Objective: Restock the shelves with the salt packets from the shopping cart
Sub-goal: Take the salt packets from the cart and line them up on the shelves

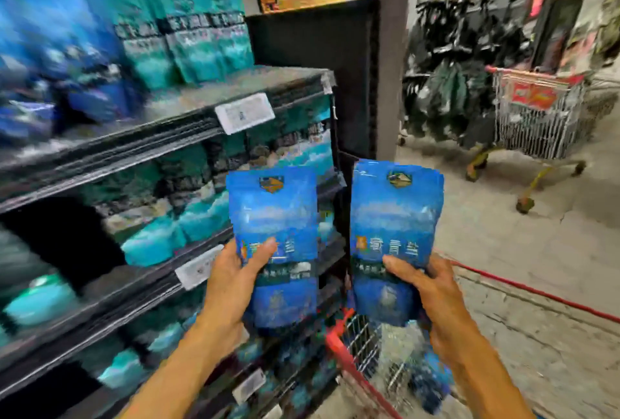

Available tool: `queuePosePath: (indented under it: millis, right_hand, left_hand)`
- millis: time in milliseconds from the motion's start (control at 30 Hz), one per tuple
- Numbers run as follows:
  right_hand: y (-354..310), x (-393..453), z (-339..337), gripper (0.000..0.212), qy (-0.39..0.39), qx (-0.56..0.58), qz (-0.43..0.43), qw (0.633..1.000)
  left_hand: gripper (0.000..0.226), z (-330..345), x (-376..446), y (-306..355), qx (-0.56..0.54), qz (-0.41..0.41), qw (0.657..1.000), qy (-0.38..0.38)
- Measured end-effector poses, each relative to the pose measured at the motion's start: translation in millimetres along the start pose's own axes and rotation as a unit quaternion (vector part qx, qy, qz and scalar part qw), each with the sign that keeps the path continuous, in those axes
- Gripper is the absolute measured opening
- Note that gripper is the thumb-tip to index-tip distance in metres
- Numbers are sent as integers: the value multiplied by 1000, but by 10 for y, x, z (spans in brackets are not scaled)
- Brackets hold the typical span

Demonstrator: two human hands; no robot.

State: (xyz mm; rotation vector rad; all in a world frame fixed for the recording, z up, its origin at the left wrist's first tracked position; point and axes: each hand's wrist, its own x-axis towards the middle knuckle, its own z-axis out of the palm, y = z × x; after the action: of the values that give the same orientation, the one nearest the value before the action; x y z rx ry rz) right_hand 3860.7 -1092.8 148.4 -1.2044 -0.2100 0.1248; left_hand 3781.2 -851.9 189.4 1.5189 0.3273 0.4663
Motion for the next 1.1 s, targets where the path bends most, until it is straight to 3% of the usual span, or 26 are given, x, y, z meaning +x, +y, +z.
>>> queuePosePath:
  millis: [167,233,500,633,833,900,1000,1067,1100]
  right_hand:
    - [-253,274,812,58,-141,3,-35,989]
    - [-366,371,1141,51,-190,7,-48,981]
    - [-968,726,2606,38,-351,56,-57,933]
    - [-1217,1001,3278,29,-362,83,-62,927]
    - [-1275,1427,3912,32,-333,43,-68,939]
    - [-1197,1496,3978,37,-318,15,-74,945]
    - [-1116,1605,3942,38,-310,-60,-124,941]
    - [-1111,1671,3866,36,-328,-130,-168,921]
    - [-1109,1679,3842,37,-330,-168,-185,910]
  left_hand:
    - [41,-594,-166,536,11,101,990,96]
    - [29,-791,-231,756,27,144,981,125]
    - [28,-1582,-133,1808,43,267,927,261]
    - [31,-1861,251,2219,46,276,906,318]
    - [46,-2048,805,2355,38,234,919,316]
    - [36,-2090,913,2264,42,220,924,311]
    - [18,-2214,933,2183,155,215,916,301]
    - [36,-2274,860,2190,307,199,886,284]
    - [48,-2296,813,2187,396,188,852,285]
